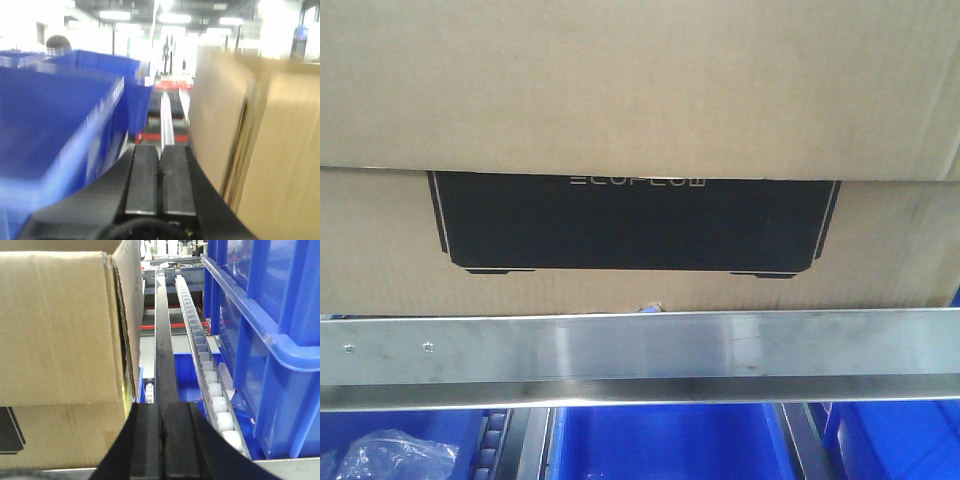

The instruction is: Grab box from left shelf to table start

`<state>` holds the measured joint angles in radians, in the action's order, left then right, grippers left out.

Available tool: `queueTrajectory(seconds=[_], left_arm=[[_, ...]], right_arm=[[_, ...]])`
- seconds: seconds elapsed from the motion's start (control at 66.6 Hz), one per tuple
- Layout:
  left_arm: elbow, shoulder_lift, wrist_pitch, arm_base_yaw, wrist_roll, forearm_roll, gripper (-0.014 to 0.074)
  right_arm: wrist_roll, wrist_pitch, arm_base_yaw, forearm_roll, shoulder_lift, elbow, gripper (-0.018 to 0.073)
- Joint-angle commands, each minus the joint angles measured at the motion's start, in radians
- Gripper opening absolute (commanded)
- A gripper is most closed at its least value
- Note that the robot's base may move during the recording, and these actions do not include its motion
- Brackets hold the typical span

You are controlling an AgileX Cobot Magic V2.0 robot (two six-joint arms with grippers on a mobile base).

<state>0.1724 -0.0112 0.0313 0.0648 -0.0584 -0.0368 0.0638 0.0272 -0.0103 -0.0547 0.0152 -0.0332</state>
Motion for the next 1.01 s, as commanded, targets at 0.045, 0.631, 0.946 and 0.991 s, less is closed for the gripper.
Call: queueTrajectory(seconds=[0.045,0.631,0.946,0.991], left_arm=[[0.203,0.073,-0.079,0.006,0.0,-0.008,-0.0096],[0.577,0.52,-0.191,0.121,0.0,-0.004,0.0367],[1.041,0.88,-0.731,0.206,0.0,0.071,0.0363],[1.098,0.931,-0.787,0.208,0.0,0.079,0.0362]], right_arm=[[-0.002,-0.096,0.0,0.007,0.005,-0.001,0.0057],[-0.002,-0.096,0.0,0.007,0.005,-0.001,0.0057],[-0.002,-0.096,0.0,0.007,0.005,-0.001,0.0057],[-0.002,-0.096,0.0,0.007,0.005,-0.001,0.0057]])
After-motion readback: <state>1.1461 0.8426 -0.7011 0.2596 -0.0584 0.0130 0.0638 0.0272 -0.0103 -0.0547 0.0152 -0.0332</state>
